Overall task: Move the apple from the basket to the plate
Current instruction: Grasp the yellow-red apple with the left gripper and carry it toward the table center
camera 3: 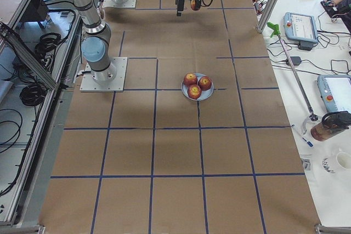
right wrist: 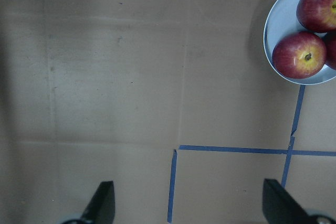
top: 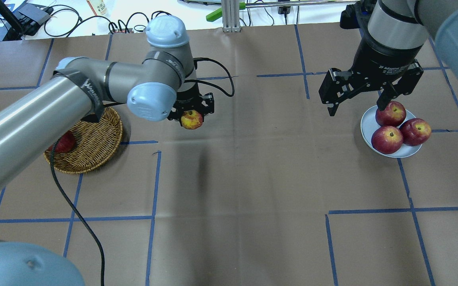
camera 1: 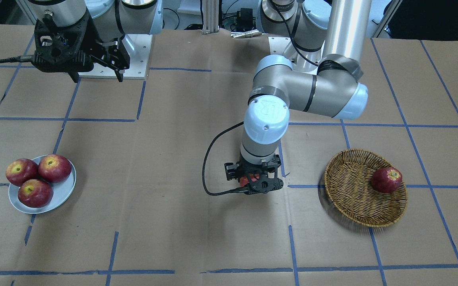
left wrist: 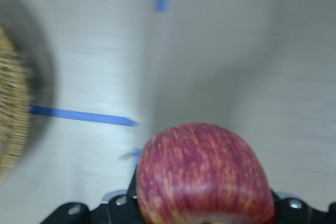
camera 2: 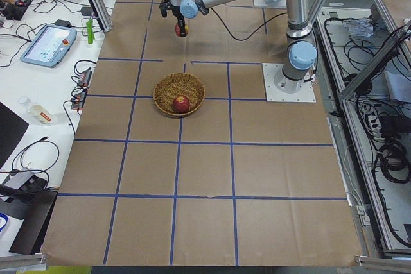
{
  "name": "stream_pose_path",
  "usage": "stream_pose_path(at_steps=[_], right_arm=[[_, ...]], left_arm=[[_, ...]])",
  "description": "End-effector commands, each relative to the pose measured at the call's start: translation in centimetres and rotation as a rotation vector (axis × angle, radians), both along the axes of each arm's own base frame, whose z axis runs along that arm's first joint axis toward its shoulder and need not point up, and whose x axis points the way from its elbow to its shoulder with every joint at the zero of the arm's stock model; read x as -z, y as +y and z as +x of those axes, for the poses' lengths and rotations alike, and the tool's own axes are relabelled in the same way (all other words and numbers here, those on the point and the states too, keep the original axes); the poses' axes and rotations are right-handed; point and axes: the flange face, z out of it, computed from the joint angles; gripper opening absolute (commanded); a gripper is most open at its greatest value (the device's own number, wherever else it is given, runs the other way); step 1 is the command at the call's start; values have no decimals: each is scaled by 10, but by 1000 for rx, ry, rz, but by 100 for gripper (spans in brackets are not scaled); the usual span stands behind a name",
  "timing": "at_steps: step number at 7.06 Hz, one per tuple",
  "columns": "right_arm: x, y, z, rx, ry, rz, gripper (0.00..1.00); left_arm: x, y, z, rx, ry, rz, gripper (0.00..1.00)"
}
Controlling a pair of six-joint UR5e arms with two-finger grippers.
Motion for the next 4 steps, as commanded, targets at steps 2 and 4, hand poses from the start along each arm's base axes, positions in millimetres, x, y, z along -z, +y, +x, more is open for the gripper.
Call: stream_pose_path(at_steps=[2, 4], right_arm=[[1, 0, 0, -2, 0, 2, 100], [1, 0, 0, -2, 0, 2, 100]], left_arm=[[58, 12, -85, -69, 15, -47, 65], [68, 21, -83, -58, 2, -28, 65]])
